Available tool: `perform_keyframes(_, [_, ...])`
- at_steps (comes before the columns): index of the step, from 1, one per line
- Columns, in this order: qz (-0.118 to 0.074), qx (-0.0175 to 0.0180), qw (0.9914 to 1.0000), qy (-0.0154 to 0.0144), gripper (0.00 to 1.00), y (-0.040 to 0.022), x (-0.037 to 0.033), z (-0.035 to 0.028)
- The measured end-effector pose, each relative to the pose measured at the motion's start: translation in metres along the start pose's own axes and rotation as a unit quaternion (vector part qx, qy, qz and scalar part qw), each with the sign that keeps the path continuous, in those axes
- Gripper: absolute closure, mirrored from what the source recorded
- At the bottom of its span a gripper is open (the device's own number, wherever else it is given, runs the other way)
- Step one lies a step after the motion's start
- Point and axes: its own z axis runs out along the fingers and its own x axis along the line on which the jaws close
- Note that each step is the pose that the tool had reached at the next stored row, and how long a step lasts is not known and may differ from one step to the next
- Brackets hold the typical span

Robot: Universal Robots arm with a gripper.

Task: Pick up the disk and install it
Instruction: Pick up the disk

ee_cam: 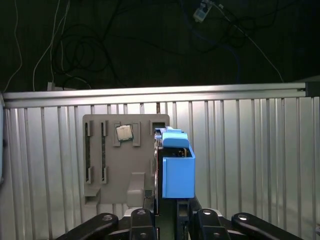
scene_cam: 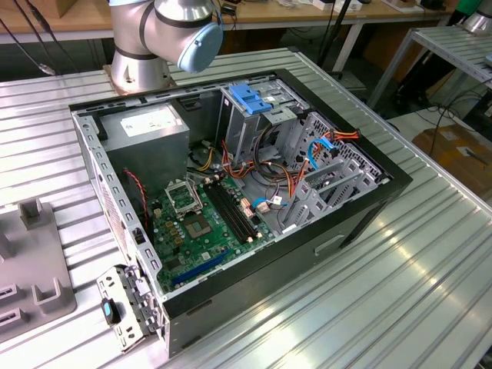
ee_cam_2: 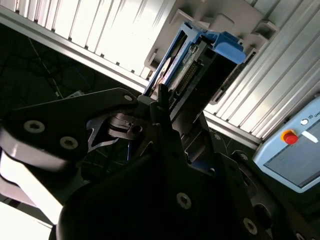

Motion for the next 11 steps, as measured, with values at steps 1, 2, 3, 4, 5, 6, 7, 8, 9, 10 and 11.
perform_keyframes(1, [0.000,0.0000,1.00000,0.0000,0.65,0.0000,0.0000,0.0000])
perform_keyframes(2, [0.000,0.0000,1.00000,0.0000,0.65,-0.0005,-0.0001,0.0000])
perform_keyframes(3, [0.000,0.0000,1.00000,0.0000,0.65,-0.0035,-0.0001,0.0001])
perform_keyframes(4, [0.000,0.0000,1.00000,0.0000,0.65,-0.0050,-0.0002,0.0001])
perform_keyframes(5, [0.000,0.0000,1.00000,0.0000,0.65,-0.0061,-0.0003,0.0001])
perform_keyframes(6, [0.000,0.0000,1.00000,0.0000,0.65,-0.0081,-0.0003,0.0001])
perform_keyframes(7, [0.000,0.0000,1.00000,0.0000,0.65,-0.0086,-0.0005,0.0001])
perform_keyframes(8, [0.000,0.0000,1.00000,0.0000,0.65,-0.0086,-0.0004,0.0002])
perform_keyframes(9, [0.000,0.0001,1.00000,0.0000,0.65,-0.0087,-0.0004,0.0002])
perform_keyframes(10, [0.000,0.0000,1.00000,0.0000,0.65,-0.0088,-0.0004,0.0001])
perform_keyframes(11, [0.000,0.0000,1.00000,0.0000,0.65,-0.0088,-0.0004,0.0001])
